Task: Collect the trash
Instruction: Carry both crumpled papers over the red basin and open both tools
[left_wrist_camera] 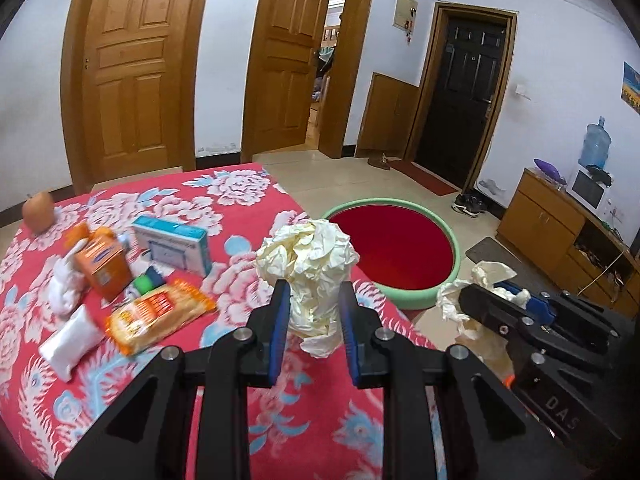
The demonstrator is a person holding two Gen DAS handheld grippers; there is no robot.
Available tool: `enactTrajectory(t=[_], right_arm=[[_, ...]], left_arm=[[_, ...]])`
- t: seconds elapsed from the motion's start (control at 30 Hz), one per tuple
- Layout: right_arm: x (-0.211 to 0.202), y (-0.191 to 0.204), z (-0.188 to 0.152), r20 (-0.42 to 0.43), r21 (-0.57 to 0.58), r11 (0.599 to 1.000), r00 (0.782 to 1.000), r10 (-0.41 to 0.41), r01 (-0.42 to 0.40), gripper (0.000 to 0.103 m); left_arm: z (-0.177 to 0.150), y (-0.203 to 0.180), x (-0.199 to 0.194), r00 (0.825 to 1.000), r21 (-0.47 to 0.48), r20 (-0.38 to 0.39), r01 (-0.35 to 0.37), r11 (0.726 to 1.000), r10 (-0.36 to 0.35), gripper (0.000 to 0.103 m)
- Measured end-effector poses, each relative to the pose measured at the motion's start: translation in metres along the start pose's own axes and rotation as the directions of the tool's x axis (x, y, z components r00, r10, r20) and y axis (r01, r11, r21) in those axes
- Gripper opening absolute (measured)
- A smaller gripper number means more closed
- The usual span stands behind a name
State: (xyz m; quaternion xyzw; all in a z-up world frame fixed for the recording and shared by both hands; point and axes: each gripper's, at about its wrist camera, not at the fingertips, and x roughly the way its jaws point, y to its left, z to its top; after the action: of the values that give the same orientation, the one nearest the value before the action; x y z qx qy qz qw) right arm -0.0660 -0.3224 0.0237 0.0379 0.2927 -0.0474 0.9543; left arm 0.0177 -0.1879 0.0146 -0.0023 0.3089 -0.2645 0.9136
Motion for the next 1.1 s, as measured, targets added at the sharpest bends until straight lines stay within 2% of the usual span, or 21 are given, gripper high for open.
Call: enactTrajectory(t=[0.13,0.27,0.43,0.6,0.77,1.1], right_arm=[[0.007,-0.019,0.009,-0.006,0.033,0.999,1.0,0.013,-0.012,0.024],[0.018,-0.043,0.021,-0.002,0.058,0.998,1.0,-0.011,0.011,0.024],[0.036,-0.067,0.032,-0.01,0.109,0.994,1.0,-0.026,0.027,0.024],[0.058,-0.082,0.039,-0.03,0.14,0.99,0.999,-0.031,0.035,0.024],[0.074,-0.097,0.044,-0.024,0.143,0.986,0.996,-0.085,0.088,0.024],[0.109,-0.124,0.059,-0.029,0.186,0.976,0.994,-0.11,0.113,0.024]], left_arm=[[0.014,-0.005,0.015,1.0,0.006,-0.008,0.0,1.0,0.0,0.024],[0.031,-0.014,0.032,1.0,0.018,-0.014,0.004,1.0,-0.004,0.024],[0.043,-0.028,0.055,0.999,0.07,-0.037,0.019,0.997,-0.016,0.024],[0.053,-0.041,0.089,0.995,0.072,-0.086,0.056,0.996,-0.05,0.024],[0.06,-0.054,0.114,0.993,0.097,-0.1,0.064,0.993,-0.054,0.024],[0.077,-0.061,0.158,0.99,0.095,-0.131,0.073,0.993,-0.061,0.024]])
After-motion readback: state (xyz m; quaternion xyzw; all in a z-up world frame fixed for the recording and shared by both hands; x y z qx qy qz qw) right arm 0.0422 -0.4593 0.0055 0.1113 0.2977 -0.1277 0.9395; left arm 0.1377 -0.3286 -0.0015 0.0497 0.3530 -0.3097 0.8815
